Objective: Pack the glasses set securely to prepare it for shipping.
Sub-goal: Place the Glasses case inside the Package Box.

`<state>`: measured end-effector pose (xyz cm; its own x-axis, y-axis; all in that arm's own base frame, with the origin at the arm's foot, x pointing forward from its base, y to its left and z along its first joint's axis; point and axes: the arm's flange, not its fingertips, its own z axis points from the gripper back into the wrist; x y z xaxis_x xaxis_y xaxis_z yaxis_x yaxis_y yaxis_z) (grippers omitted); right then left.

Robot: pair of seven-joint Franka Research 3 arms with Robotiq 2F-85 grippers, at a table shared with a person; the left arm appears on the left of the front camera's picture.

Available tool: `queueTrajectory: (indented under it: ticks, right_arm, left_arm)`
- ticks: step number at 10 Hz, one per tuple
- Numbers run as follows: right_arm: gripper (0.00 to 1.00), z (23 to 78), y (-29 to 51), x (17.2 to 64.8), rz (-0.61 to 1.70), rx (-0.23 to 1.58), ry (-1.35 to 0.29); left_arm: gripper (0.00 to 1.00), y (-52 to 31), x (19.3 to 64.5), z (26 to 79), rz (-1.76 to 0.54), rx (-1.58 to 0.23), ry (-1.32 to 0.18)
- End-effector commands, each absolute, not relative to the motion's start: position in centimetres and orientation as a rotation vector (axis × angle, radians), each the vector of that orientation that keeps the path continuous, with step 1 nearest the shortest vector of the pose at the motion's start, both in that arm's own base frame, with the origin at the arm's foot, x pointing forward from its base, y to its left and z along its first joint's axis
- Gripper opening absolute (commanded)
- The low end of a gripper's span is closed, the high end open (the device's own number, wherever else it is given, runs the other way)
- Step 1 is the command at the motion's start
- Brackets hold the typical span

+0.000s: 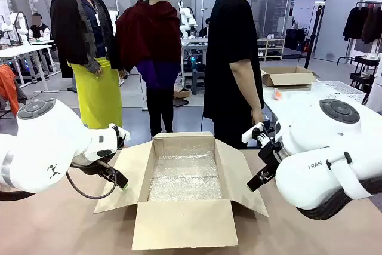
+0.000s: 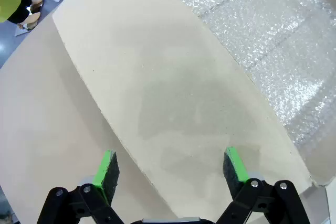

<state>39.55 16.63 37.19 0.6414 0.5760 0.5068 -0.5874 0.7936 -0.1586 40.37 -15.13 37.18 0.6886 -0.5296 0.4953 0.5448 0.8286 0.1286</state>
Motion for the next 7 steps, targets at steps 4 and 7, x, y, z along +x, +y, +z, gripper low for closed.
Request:
queueTrajectory:
  ticks: [4,7]
  right_arm:
    - [1.0,37.19,16.63,39.55,0.663,0.021,-0.57]
    - [1.0,37.19,16.63,39.55,0.663,0.021,-0.57]
  left_arm:
    - [1.0,-15.15,40.36,37.18,-0.601,-0.029,-0.545]
    - [1.0,-15.15,40.36,37.18,-0.601,-0.029,-0.545]
